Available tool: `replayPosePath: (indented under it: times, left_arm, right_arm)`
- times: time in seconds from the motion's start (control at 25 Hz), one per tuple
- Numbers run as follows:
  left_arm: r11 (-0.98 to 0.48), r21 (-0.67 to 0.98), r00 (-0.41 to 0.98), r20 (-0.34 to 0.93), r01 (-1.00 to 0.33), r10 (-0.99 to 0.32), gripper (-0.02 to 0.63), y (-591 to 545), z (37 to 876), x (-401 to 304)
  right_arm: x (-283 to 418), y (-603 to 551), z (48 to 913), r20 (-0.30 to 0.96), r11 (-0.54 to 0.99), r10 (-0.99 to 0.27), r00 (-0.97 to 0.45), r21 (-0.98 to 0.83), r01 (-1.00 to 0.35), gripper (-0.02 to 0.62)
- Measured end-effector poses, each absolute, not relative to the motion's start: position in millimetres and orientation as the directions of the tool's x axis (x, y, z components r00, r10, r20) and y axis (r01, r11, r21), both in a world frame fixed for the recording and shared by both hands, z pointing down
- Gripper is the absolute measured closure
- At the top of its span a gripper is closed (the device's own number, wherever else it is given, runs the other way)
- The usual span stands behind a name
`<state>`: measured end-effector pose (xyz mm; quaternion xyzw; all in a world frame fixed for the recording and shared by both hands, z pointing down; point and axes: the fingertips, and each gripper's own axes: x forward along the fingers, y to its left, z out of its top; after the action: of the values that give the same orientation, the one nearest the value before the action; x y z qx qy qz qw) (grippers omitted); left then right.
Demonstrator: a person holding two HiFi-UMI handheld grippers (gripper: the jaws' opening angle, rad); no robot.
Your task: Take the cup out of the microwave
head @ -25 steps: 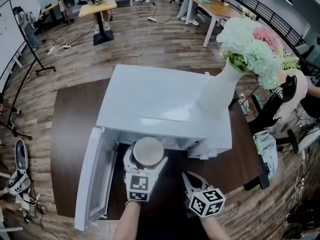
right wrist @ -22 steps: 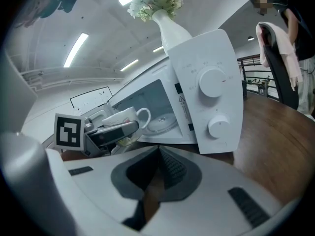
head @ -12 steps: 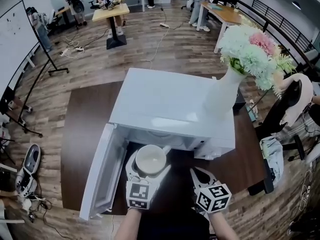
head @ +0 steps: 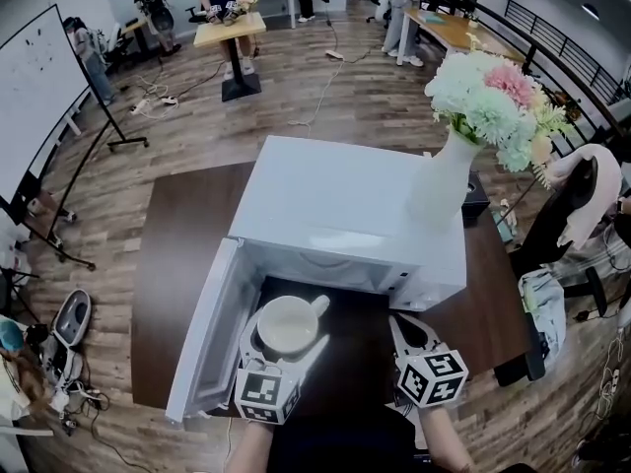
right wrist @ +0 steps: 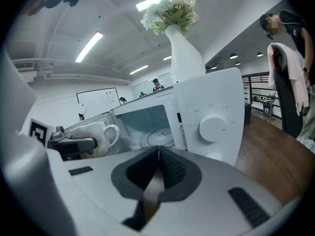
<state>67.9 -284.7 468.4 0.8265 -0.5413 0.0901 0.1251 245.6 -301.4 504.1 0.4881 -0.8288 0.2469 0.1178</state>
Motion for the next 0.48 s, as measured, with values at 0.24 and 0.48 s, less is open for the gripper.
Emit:
replayPosePath:
  times: [0.24,0.48]
  left_arm:
    - [-0.378,0.122,0.396,0.22,-0.918,-0.891,0.101,-276.6,434.5,61.3]
    - [-0.393,0.099,0.404,0.157,-0.914,-0.901,0.101,-274.5,408.2,55.7]
  right_arm:
    - [238.6,-306.5,469.8,0.355,0.434,-0.763,-0.54,-0.338,-0.835,0.601]
    - [230.0,-307.0,443.1,0.304,0.509,-0.779,-0.549,-0.205,-0.836,0.601]
